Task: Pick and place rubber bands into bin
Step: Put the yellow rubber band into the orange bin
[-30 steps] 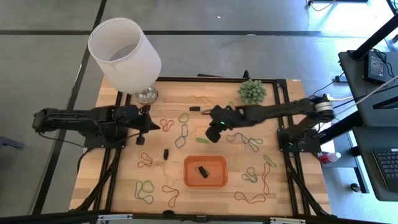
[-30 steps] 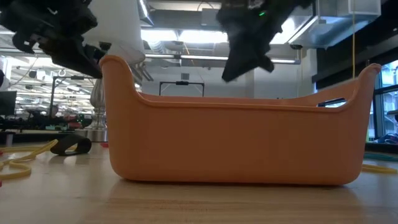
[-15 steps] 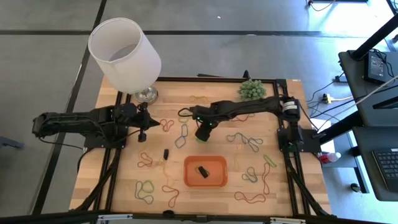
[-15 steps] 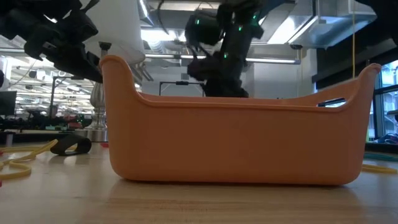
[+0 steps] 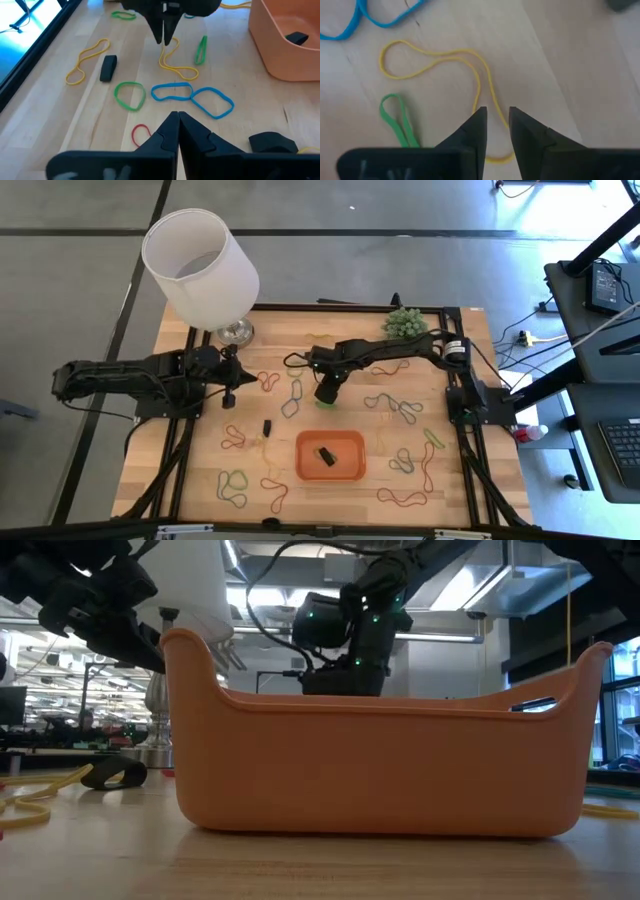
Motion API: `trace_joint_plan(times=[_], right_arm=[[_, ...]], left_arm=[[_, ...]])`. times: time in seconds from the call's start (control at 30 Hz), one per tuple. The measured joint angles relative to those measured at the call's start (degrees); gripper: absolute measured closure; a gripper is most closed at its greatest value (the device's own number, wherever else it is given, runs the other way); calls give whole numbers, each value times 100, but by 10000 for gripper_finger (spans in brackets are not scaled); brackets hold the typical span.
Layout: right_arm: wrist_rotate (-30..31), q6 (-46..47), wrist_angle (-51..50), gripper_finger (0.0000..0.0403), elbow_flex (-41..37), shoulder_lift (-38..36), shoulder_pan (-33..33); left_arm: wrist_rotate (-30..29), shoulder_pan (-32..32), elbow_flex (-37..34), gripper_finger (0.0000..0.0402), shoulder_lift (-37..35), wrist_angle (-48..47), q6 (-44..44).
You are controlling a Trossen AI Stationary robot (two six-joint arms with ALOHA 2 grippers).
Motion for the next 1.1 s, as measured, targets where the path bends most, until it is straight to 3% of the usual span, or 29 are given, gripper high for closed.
trace_joint_plan(times=[0.33,0.53,0.67,0.9,1.1], right_arm=[[-5,-324,99,323,24,302,9],[17,-428,70,392,10,258,20],[-27,-210,-92,393,-15,125,20],[-25,22,-304,399,-18,-664,147],[380,27,-458,399,-11,-1526,480]], left_arm=[[0,0,1,395,0,-10,7],[42,0,0,397,0,-26,7],[42,0,0,400,0,-26,7],[42,-2,0,394,2,181,-7],[44,-7,0,398,2,624,-10]])
